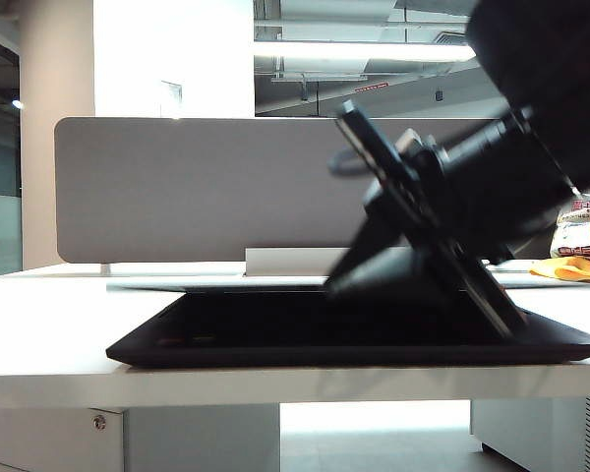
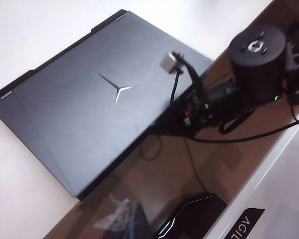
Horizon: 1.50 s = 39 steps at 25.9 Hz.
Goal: Open the lid of the laptop and use the keypad to enter the password "123".
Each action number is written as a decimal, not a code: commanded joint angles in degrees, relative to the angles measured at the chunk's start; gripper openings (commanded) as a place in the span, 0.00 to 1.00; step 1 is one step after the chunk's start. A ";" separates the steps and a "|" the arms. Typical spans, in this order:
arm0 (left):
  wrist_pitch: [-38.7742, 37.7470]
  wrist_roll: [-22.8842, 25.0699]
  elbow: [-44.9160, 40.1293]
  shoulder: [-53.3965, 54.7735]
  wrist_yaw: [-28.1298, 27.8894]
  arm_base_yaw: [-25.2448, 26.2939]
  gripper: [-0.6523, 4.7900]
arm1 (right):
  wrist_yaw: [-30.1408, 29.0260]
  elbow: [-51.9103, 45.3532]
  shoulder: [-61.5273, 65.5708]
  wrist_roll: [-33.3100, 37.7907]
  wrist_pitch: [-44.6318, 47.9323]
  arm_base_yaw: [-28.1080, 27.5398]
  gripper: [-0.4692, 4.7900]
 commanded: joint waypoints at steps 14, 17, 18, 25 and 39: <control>-0.90 0.09 0.26 -0.09 -0.15 -0.02 0.11 | 3.06 13.92 -8.81 -11.58 -6.80 -7.89 0.09; -0.92 0.07 0.26 -0.09 -0.15 -0.02 0.11 | 1.95 15.04 -8.87 -11.50 -7.87 -8.57 0.09; -0.94 0.07 0.26 -0.09 -0.17 -0.02 0.11 | 1.55 15.02 -8.87 -11.50 -7.98 -8.55 0.09; -0.94 0.04 0.24 0.15 -0.15 -0.02 0.11 | -15.06 14.86 -8.90 -8.48 -13.42 -3.85 0.09; 2.23 2.47 -1.60 7.32 -0.04 0.00 0.11 | 5.01 14.82 -8.74 -29.29 -35.36 -6.19 0.09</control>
